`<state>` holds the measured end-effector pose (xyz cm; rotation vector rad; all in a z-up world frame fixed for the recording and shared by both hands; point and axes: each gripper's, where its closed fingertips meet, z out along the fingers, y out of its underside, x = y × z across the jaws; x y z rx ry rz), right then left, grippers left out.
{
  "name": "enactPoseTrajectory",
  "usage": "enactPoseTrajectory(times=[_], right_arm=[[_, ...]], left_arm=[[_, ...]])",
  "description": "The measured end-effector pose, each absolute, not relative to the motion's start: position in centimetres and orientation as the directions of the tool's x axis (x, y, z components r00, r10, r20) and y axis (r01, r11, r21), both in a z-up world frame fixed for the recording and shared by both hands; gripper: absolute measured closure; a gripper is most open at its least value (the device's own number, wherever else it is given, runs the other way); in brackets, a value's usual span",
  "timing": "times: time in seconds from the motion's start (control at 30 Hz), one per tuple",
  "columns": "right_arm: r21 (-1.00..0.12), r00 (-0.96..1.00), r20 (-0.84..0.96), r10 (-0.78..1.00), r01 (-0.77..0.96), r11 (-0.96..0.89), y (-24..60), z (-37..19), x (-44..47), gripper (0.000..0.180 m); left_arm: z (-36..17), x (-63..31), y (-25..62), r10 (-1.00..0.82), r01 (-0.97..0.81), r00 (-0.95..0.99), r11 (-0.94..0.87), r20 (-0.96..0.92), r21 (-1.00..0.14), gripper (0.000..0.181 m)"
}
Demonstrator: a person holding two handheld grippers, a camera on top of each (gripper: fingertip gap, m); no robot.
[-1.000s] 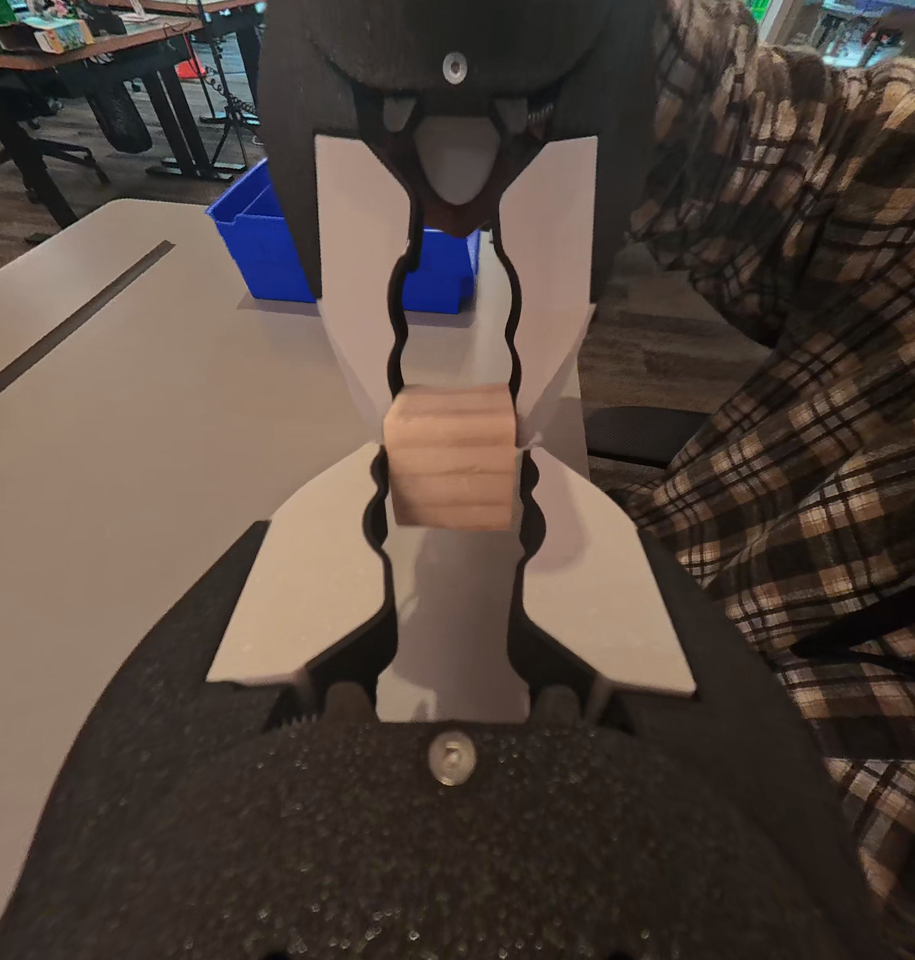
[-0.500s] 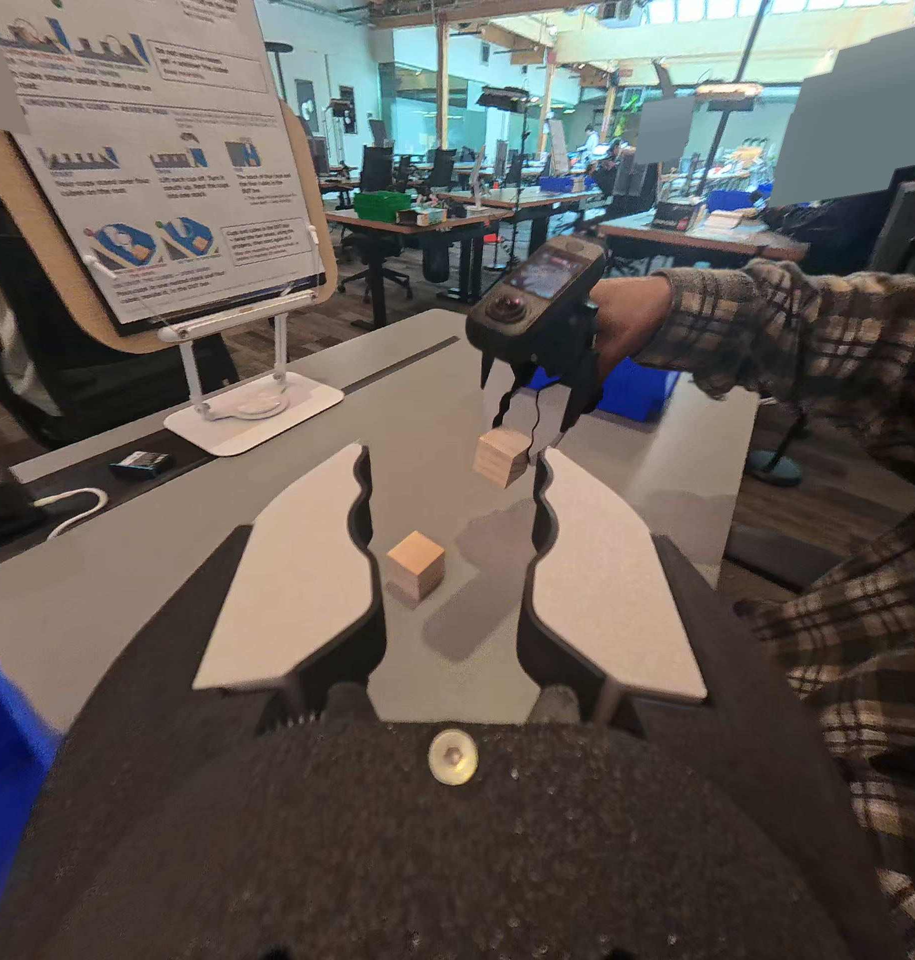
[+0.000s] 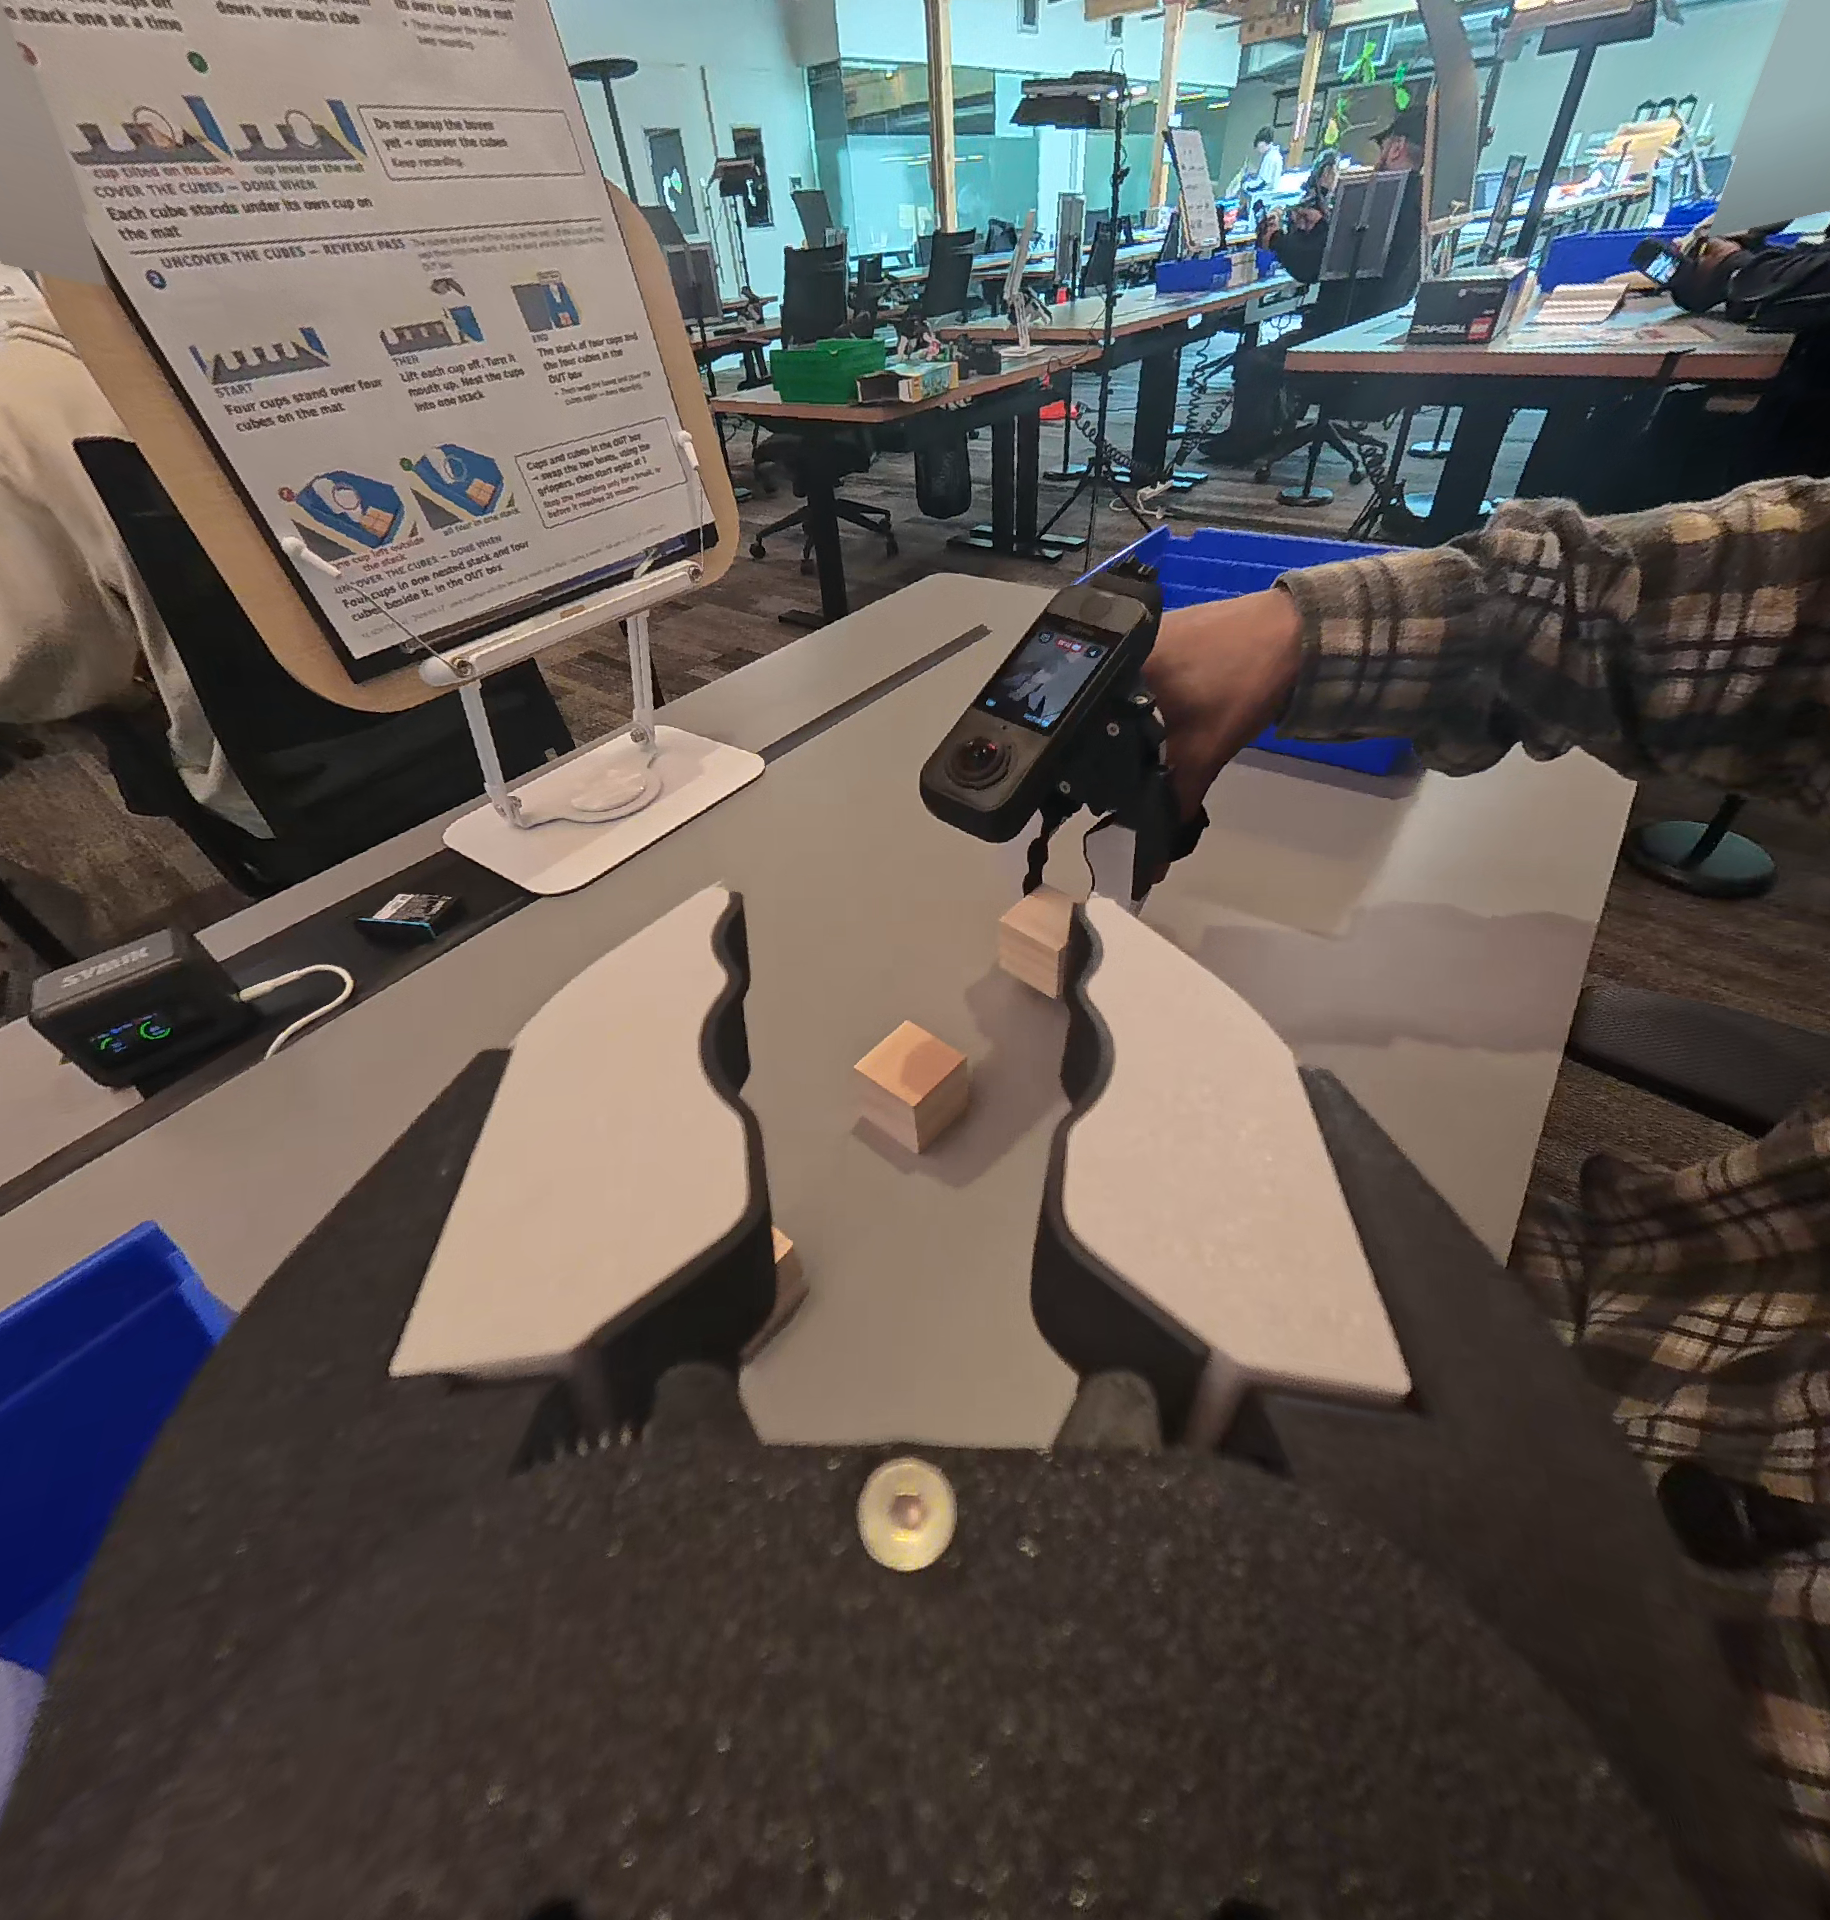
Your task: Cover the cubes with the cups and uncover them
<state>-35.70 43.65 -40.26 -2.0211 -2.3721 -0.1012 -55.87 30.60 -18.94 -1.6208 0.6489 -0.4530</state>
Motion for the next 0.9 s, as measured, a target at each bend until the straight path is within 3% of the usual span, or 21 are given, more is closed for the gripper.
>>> enactPoseTrajectory(times=[0.57,0.73,0.9], right_arm=[[0.015,-0.168,0.012,0.986,0.986,0.168,44.4,-41.9,-35.3,0.133],[-0.102,-0.164,0.021,0.986,0.981,0.165,44.2,-39.8,-36.1,0.093],[-0.353,-0.121,0.082,0.989,0.925,0.143,42.5,-34.9,-35.8,0.080]], left_arm=[[-20.5,-55.5,31.6,-0.640,-0.203,0.763,-0.115,-0.083,-0.972,0.123],[-20.0,-57.7,31.5,-0.574,-0.231,0.810,-0.117,-0.124,-0.966,0.118],[-18.9,-64.9,29.9,-0.428,-0.302,0.881,-0.181,-0.202,-0.936,0.117]])
